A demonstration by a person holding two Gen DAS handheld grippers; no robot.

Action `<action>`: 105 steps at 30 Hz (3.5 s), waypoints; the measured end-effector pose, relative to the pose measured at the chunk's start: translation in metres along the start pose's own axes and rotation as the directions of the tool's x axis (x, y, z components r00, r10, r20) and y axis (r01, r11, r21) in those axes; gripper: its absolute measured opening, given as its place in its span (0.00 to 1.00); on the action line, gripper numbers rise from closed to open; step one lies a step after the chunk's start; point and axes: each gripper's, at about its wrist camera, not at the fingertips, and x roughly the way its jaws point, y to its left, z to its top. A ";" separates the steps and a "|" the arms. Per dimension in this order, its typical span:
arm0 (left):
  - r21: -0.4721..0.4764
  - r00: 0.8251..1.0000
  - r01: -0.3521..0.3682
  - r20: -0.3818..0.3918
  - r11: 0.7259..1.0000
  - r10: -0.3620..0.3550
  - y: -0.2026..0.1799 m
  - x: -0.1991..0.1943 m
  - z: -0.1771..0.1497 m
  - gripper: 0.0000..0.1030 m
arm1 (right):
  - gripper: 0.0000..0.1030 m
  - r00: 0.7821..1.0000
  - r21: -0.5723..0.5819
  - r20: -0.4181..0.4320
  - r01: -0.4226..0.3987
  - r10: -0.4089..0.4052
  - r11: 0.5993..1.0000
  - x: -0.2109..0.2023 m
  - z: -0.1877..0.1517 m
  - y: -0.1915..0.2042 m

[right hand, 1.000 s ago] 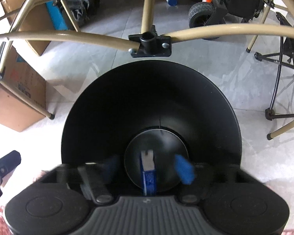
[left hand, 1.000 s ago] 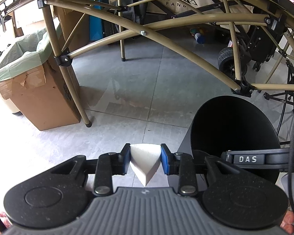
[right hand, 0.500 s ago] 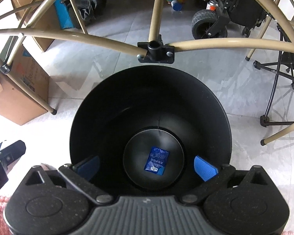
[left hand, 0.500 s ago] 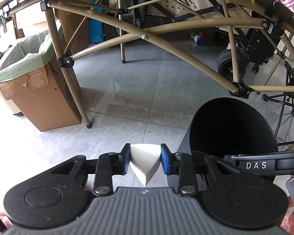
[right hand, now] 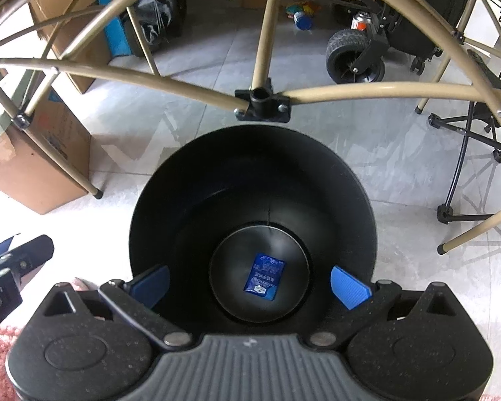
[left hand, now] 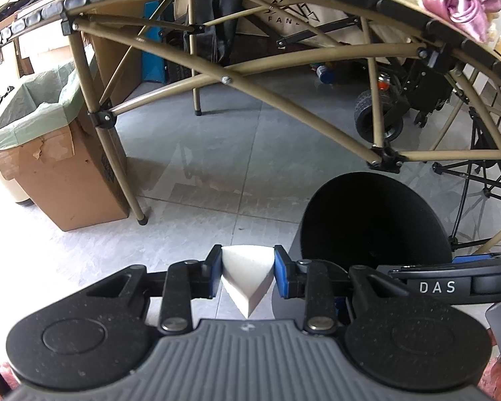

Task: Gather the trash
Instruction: 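Move the left tool over the bin and open it to drop the sponge, then raise both tools from the bin back toward the table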

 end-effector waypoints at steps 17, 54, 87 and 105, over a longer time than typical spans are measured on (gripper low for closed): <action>0.113 0.998 0.070 0.003 0.991 -0.070 -0.068 -0.006 0.002 0.31 | 1.00 0.993 0.156 0.113 -0.001 -0.017 0.988 -0.053 -0.023 -0.084; 0.120 0.977 0.071 -0.208 0.990 -0.045 -0.151 0.047 0.007 1.00 | 1.00 0.986 0.373 0.140 0.036 -0.094 0.927 -0.062 -0.050 -0.178; 0.152 0.993 0.080 -0.093 0.985 -0.066 -0.144 0.010 0.009 1.00 | 1.00 0.977 0.361 0.191 0.020 -0.095 0.932 -0.079 -0.054 -0.173; 0.105 0.982 0.100 0.152 0.989 -0.115 -0.115 -0.075 0.026 1.00 | 1.00 0.905 0.303 0.419 -0.057 -0.079 0.951 -0.156 -0.055 -0.152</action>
